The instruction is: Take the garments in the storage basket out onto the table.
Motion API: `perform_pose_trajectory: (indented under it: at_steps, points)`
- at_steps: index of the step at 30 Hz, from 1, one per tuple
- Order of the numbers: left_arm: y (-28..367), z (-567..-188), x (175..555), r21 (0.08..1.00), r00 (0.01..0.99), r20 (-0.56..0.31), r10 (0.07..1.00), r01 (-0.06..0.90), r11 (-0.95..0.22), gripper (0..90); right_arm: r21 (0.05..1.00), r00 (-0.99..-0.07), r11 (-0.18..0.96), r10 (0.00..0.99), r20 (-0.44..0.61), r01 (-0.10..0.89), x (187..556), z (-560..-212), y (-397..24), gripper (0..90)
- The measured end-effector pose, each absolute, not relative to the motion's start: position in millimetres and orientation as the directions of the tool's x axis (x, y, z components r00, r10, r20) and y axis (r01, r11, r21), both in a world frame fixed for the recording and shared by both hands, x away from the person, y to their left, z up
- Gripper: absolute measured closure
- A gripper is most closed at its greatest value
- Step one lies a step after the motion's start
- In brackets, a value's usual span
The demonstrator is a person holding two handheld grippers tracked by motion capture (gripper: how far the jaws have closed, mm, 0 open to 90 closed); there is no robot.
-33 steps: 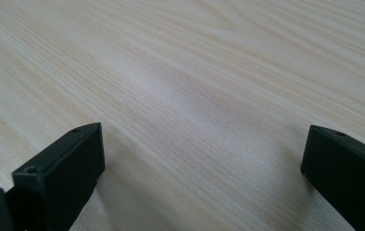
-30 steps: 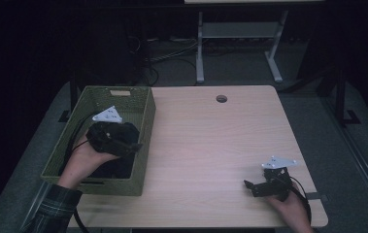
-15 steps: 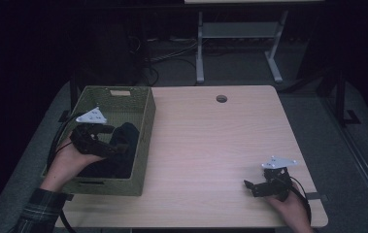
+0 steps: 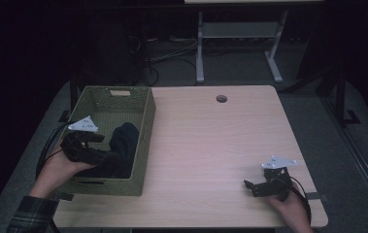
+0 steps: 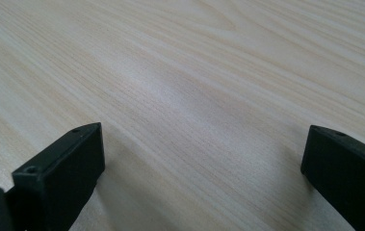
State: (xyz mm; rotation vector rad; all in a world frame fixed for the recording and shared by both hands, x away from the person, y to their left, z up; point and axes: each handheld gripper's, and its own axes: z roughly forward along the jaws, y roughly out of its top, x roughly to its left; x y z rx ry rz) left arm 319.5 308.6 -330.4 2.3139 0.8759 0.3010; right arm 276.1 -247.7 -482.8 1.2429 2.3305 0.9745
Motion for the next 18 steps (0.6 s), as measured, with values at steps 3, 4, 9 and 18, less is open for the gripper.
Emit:
perform_pose_trajectory:
  at_steps: [3,4,9,18]
  points:
    - [310.9,-339.1,319.7,0.601,0.758,-0.012,0.653,0.527,-0.601,13.6,0.699,-0.568,0.387,0.822,0.032,0.601,276.2,-482.8,-247.7,1.2]
    - [310.9,-339.1,319.7,0.601,0.758,-0.012,0.653,0.527,-0.601,13.6,0.699,-0.568,0.387,0.822,0.032,0.601,276.2,-482.8,-247.7,1.2]
    - [311.9,-350.8,322.3,0.552,0.762,0.005,0.648,0.538,-0.637,13.7,0.699,-0.568,0.387,0.822,0.032,0.601,276.2,-482.8,-247.7,1.2]
    - [314.1,-361.7,327.3,0.512,0.764,-0.014,0.645,0.560,-0.652,14.0,0.699,-0.568,0.387,0.822,0.032,0.601,276.2,-482.8,-247.7,1.2]
